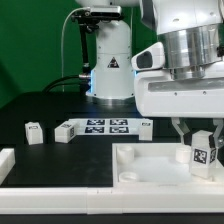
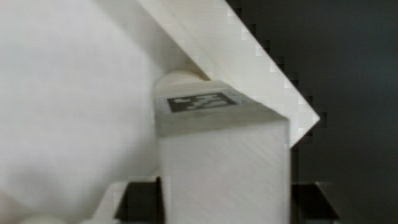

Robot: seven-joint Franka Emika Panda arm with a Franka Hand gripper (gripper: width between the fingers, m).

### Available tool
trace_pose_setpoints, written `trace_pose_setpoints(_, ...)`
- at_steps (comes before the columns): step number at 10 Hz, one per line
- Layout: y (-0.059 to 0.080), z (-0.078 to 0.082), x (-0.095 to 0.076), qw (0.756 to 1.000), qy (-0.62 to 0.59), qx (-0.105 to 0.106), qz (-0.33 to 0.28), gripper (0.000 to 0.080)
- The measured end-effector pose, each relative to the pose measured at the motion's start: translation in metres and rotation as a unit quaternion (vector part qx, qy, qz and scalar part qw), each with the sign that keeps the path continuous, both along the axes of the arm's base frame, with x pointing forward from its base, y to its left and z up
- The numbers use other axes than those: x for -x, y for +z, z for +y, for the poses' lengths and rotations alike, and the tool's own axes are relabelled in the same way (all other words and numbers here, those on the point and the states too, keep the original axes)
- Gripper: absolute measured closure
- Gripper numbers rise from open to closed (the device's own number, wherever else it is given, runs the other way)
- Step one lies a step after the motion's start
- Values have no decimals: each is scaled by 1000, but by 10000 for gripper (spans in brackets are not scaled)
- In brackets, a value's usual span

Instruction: Assemble one leg

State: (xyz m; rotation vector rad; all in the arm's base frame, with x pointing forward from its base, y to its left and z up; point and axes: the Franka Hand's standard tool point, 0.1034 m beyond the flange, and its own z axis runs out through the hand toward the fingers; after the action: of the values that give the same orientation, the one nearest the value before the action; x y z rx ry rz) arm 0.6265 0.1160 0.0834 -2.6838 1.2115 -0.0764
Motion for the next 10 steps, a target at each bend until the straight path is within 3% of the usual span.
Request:
trace_pose_setpoints(2,1,4,0,994,-103,-20,17,486)
trace_pose_setpoints(4,1,4,0,994,-104,-20,17,486)
trace_pose_setpoints(5,1,4,0,997,-80,-17,14,293)
trace_pose_setpoints(6,1,4,0,997,-80,-17,14,191)
trace_pose_setpoints(8,-1,4,2,999,32,-2,-1,162)
trace_pose_setpoints(10,-1,8,3,985,170,14,-21,153)
